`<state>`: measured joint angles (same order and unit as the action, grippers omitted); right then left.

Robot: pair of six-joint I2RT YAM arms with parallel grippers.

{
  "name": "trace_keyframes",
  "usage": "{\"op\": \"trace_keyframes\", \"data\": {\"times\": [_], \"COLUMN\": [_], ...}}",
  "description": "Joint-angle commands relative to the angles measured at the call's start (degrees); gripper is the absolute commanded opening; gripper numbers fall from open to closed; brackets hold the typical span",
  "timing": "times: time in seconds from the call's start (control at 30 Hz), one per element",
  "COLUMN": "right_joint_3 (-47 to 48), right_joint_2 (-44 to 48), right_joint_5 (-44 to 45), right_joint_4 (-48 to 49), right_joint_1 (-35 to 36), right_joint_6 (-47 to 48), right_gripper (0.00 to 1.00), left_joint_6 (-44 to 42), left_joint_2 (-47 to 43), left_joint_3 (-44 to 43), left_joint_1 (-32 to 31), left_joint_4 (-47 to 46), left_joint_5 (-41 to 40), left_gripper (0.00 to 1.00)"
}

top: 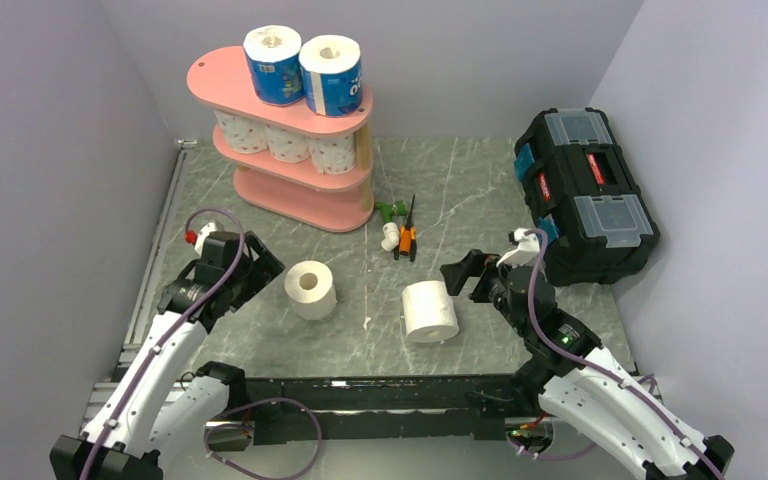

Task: Place and organize the paper towels onto the shelf
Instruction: Pick up the paper towel from the center of the board.

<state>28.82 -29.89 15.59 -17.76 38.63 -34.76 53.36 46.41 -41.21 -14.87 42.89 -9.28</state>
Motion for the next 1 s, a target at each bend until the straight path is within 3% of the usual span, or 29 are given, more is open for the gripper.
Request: {"op": "trace_keyframes", "data": {"times": [0.0, 0.13, 0.47, 0.87, 0.97], "right_joint_3": [0.35, -0.02, -0.34, -0.43, -0.40], "right_joint_2": [0.64, 0.34, -0.30, -1.90, -1.86], "right_joint_5": [2.66, 2.57, 2.39, 1.54, 1.63], "right_joint_4": [-0.18, 0.07, 0.81, 1.86, 1.62], "right_joint_1": [0.21, 0.17, 0.21, 0.19, 0.20], "right_joint_6": [-0.72, -0.96, -0.81, -1.36, -1.36], "right_gripper": [0.99, 0.99, 0.99, 0.99, 0.98], "left_joint_6": [3.10, 1.39, 3.08, 4.25, 4.72], "left_joint_2": [-2.19, -2.73, -2.36, 1.95, 2.89], "left_joint_3": [0.10, 2.19, 4.12, 4.06, 4.33], "left_joint_1": [0.46, 0.50, 0.15, -5.63, -5.84], "left_joint_4": [-5.17, -9.61, -6.19, -4.60, -5.10], "left_joint_5": [4.54, 9.76, 10.16, 6.65, 6.21], "left_gripper": [0.99, 1.00, 0.98, 0.82, 0.73]}}
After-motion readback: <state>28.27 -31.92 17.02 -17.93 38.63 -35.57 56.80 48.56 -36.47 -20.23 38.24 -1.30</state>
